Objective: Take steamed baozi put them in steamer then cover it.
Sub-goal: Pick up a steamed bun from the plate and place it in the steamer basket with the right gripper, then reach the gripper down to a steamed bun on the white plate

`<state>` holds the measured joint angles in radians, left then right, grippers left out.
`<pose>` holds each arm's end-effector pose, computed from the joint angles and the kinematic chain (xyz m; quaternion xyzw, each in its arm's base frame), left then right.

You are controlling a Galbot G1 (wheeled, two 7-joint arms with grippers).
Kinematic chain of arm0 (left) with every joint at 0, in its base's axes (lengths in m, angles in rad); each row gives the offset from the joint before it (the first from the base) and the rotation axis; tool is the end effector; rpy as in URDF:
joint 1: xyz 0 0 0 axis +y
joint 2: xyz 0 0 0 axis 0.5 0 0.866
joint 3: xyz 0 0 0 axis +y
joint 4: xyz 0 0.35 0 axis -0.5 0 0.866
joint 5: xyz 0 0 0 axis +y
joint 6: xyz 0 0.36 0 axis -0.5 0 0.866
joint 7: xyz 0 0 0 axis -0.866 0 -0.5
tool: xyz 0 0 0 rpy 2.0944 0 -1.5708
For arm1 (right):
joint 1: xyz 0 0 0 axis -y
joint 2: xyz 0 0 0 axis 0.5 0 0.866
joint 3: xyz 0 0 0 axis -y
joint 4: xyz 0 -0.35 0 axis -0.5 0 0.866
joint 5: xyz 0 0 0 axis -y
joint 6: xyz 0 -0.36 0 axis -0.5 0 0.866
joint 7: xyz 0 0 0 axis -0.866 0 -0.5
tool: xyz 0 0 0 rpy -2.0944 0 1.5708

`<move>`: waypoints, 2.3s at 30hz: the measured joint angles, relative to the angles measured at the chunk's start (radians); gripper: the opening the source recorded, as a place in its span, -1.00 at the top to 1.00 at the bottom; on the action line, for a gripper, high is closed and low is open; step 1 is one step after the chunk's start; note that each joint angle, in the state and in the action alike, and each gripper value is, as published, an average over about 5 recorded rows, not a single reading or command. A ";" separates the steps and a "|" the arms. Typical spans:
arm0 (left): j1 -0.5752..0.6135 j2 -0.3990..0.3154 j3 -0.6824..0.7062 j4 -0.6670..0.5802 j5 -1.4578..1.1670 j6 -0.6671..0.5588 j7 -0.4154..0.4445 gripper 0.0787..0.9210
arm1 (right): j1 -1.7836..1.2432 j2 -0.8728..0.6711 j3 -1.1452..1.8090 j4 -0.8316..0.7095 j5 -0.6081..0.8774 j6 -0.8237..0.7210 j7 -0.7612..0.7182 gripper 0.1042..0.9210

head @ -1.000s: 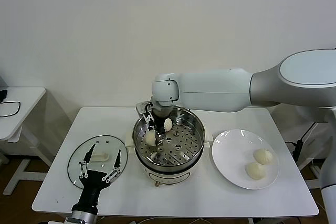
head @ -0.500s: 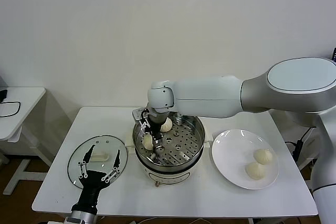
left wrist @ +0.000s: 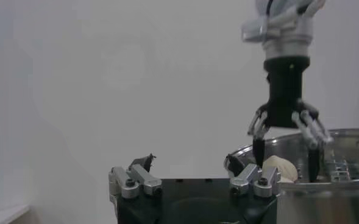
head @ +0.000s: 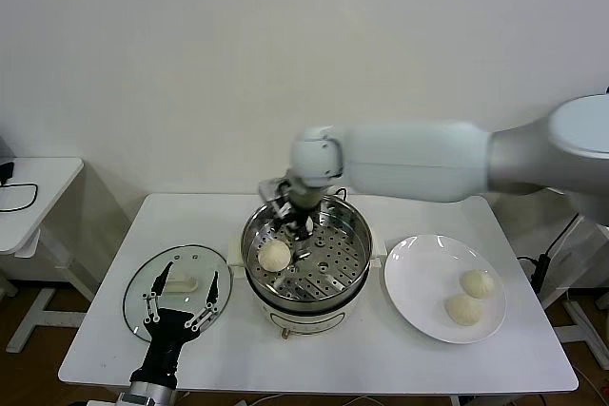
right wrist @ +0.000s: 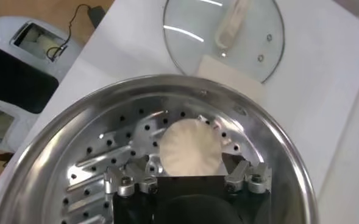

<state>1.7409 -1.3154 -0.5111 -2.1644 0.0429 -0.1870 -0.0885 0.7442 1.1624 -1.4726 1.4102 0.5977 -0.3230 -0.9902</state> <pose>0.1369 0.0339 -0.3021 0.0494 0.9916 0.1091 0.0487 0.5225 0.1352 -0.0331 0.6285 -0.4562 0.5707 0.2667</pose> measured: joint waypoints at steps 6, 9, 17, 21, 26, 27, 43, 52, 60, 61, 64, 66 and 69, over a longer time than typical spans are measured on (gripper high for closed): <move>0.006 0.000 -0.001 -0.003 0.002 -0.001 0.000 -0.77 | 0.004 -0.190 0.051 0.004 -0.108 0.081 -0.115 -0.76; 0.009 -0.002 -0.001 -0.003 0.004 -0.001 0.000 -0.77 | -0.015 -0.281 0.070 -0.009 -0.167 0.123 -0.161 -0.76; 0.019 -0.011 -0.001 -0.003 0.016 -0.006 0.000 -0.77 | -0.138 -0.458 0.127 -0.065 -0.315 0.217 -0.227 -0.76; 0.022 -0.013 -0.003 -0.003 0.020 -0.007 0.000 -0.77 | -0.228 -0.509 0.169 -0.091 -0.384 0.252 -0.239 -0.76; 0.024 -0.015 -0.006 -0.001 0.023 -0.007 -0.001 -0.77 | -0.342 -0.545 0.228 -0.114 -0.460 0.280 -0.245 -0.76; 0.024 -0.015 -0.006 0.000 0.023 -0.007 -0.001 -0.77 | -0.363 -0.550 0.238 -0.119 -0.472 0.283 -0.244 -0.76; 0.024 -0.018 -0.005 0.010 0.028 -0.006 -0.004 -0.77 | -0.552 -0.580 0.309 -0.152 -0.573 0.308 -0.201 -0.76; 0.027 -0.017 -0.007 0.009 0.030 -0.003 -0.007 -0.77 | -0.589 -0.575 0.316 -0.154 -0.593 0.305 -0.179 -0.75; 0.028 -0.017 -0.008 0.008 0.030 0.003 -0.010 -0.77 | -0.603 -0.574 0.320 -0.151 -0.602 0.304 -0.160 -0.59; 0.027 -0.017 -0.008 0.007 0.030 0.004 -0.010 -0.77 | -0.603 -0.575 0.320 -0.149 -0.603 0.303 -0.158 -0.55; 0.026 -0.017 -0.009 0.005 0.030 0.005 -0.011 -0.77 | -0.599 -0.580 0.318 -0.143 -0.603 0.303 -0.154 -0.43; 0.025 -0.016 -0.010 0.004 0.030 0.005 -0.011 -0.77 | -0.591 -0.584 0.314 -0.136 -0.600 0.304 -0.154 -0.37; 0.025 -0.013 -0.012 0.004 0.029 0.006 -0.011 -0.77 | -0.566 -0.589 0.309 -0.120 -0.592 0.308 -0.158 -0.33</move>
<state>1.7661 -1.3286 -0.5233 -2.1609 0.0721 -0.1811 -0.1000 0.1786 0.5737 -1.1640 1.2898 0.0062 -0.0154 -1.1483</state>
